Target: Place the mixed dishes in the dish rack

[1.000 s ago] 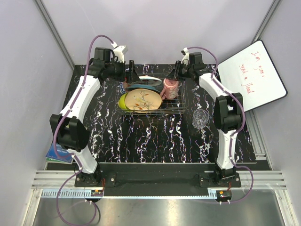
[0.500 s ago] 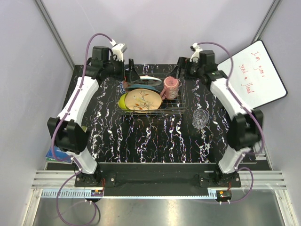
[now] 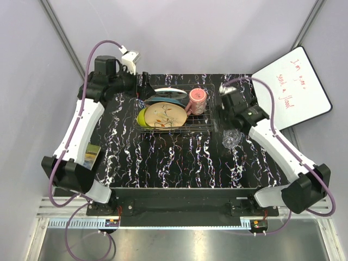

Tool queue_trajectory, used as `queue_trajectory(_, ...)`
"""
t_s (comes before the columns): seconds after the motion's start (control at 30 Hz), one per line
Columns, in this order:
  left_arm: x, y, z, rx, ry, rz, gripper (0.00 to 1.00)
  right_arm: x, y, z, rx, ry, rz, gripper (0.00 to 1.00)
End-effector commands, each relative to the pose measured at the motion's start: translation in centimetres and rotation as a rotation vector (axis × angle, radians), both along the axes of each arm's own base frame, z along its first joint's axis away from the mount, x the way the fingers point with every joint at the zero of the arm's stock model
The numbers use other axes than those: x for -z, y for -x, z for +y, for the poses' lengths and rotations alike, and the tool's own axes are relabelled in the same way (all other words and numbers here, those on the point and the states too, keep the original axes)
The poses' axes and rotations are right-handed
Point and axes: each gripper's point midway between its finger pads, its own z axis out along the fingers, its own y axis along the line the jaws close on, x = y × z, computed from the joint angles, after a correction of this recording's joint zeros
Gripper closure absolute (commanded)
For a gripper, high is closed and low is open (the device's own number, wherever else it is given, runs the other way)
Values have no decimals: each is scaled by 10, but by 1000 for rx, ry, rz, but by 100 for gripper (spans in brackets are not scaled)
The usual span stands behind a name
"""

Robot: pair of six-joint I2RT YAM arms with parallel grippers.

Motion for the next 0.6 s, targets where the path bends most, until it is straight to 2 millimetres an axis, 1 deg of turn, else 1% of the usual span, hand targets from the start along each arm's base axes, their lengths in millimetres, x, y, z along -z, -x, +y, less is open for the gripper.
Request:
queue_trajectory(0.0, -10, 22, 18, -12, -75, -73, 1, 53, 44, -53, 177, 191, 169, 23)
queue_trajectory(0.03, -8, 25, 20, -16, -81, -65, 1, 60, 44, -53, 180, 190, 179, 23)
queue_trajectory(0.1, -9, 32, 21, -18, -78, -64, 1, 82, 43, -51, 184, 204, 213, 25)
queue_trajectory(0.2, -10, 37, 21, -21, -71, -61, 1, 104, 41, -48, 179, 229, 255, 28)
queue_trajectory(0.3, -8, 40, 22, -22, -70, -56, 1, 103, 31, -41, 174, 219, 235, 32)
queue_trajectory(0.37, -6, 40, 22, -21, -69, -49, 1, 100, 25, -44, 181, 247, 219, 34)
queue_trajectory(0.43, -4, 39, 21, -18, -67, -43, 1, 103, 21, -44, 185, 266, 226, 34)
queue_trajectory(0.47, -3, 39, 21, -19, -65, -38, 1, 100, 17, -43, 184, 265, 216, 35)
queue_trajectory(0.57, 2, 38, 20, -20, -66, -24, 1, 103, 12, -40, 183, 266, 216, 36)
